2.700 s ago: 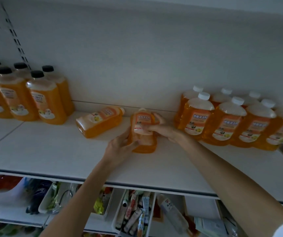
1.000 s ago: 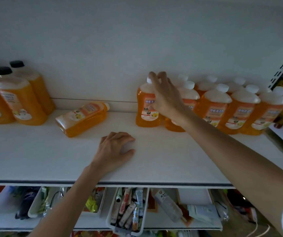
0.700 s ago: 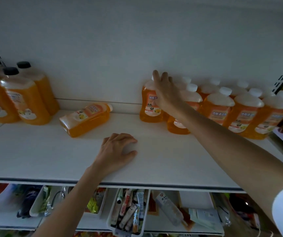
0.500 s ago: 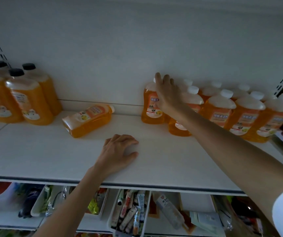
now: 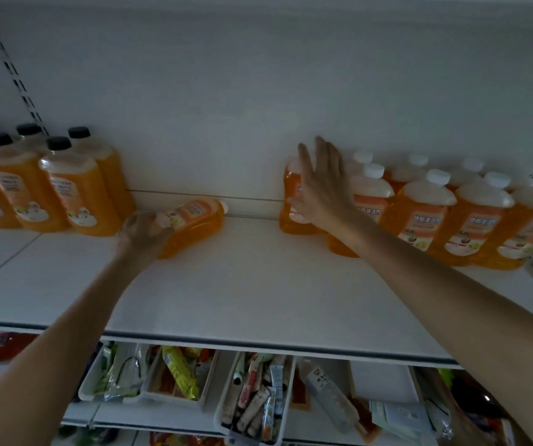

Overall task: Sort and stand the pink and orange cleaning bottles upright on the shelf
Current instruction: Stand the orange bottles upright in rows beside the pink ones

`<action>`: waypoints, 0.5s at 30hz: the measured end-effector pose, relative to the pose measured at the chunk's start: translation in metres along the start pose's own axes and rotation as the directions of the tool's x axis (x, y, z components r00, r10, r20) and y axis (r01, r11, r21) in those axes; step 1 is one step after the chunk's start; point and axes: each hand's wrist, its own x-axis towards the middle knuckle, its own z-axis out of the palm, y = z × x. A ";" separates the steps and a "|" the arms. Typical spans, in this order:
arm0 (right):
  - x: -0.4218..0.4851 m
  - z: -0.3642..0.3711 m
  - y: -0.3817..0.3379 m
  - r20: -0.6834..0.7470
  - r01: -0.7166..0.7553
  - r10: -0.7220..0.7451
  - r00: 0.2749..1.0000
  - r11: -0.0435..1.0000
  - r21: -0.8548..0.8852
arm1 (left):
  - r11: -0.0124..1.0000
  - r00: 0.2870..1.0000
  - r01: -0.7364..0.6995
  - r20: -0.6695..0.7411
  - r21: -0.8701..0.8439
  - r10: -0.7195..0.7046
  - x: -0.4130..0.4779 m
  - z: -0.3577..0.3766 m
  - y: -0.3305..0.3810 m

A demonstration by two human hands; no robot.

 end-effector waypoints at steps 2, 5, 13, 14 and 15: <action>-0.011 0.002 -0.011 -0.148 0.126 -0.110 0.983 0.987 0.101 | 0.998 0.999 0.020 -0.027 -0.058 -0.022 -0.006 0.006 0.001; -0.027 0.014 -0.027 -0.146 0.220 -0.179 0.973 0.906 0.360 | 0.998 0.998 0.048 0.035 -0.028 -0.047 -0.016 0.010 0.009; -0.038 0.054 -0.057 0.598 -0.595 0.009 0.801 0.118 0.795 | 0.890 0.994 -0.055 0.061 -0.452 0.092 -0.091 0.023 0.028; -0.038 0.054 -0.057 0.604 -0.603 -0.012 0.797 0.052 0.796 | 0.879 0.990 -0.066 0.078 -0.472 0.117 -0.095 0.024 0.031; -0.039 0.053 -0.056 0.598 -0.599 -0.045 0.800 0.008 0.801 | 0.870 0.985 -0.070 0.103 -0.488 0.137 -0.099 0.025 0.035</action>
